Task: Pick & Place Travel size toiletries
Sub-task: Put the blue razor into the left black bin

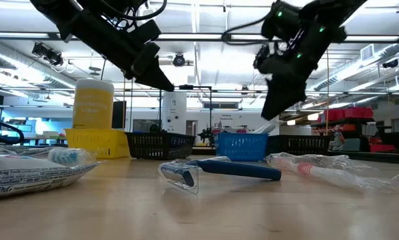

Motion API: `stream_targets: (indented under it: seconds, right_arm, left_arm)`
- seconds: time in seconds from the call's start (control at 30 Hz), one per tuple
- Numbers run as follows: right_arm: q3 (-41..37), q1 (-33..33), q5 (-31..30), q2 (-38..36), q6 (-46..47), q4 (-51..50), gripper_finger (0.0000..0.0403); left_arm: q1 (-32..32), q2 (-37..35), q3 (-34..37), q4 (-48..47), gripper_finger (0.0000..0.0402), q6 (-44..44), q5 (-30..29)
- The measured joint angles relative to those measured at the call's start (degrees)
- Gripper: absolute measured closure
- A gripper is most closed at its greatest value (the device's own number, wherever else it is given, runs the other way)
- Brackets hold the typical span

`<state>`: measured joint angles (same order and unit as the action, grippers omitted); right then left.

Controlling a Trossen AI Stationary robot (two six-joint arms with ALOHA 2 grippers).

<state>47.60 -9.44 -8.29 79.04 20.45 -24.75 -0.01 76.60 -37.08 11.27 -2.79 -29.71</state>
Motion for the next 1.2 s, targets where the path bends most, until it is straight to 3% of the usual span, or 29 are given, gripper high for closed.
stream_targets:
  seconds: [0.1, 0.37, 0.5, 0.63, 0.8, 0.97, 1.07, 1.2]
  right_arm:
    - [0.0, 1.9, 1.8, -3.9, -0.5, -4.9, 0.0275]
    - [0.0, 9.6, 17.1, -11.2, -0.4, -22.5, 0.0275]
    - [0.0, 15.0, 16.2, -11.3, 0.2, -27.0, 0.0275]
    - [-1.1, 19.4, 14.4, -10.8, 2.5, -24.8, 0.0274]
    - [-6.0, 23.3, 13.9, -10.7, 2.8, -13.3, 0.0274]
    - [-13.8, 26.0, 10.5, -10.7, 2.7, 10.1, 0.0274]
    - [-18.7, 27.7, 7.1, -10.7, 0.2, 24.6, 0.0274]
    - [-22.0, 29.7, 6.6, -10.7, -3.6, 34.4, 0.0274]
  left_arm:
    - [0.0, 0.0, 0.0, 0.0, 0.0317, 0.0, 0.0]
    - [0.0, 0.3, 0.0, -0.1, 0.0317, -1.5, 1.2]
    - [0.0, 0.3, 0.0, -0.2, 0.0317, -3.0, 3.7]
    - [0.0, 0.3, 0.0, -0.2, 0.0317, -3.7, 4.1]
    - [0.0, 0.3, 0.0, -0.2, 0.0317, -5.0, 5.3]
    - [0.0, 0.3, 0.0, -0.2, 0.0317, -5.1, 11.1]
    - [-0.1, 0.3, 0.0, -0.2, 0.0317, -5.1, 11.5]
    - [0.0, 0.3, 0.0, -0.2, 0.0317, -5.1, 11.4]
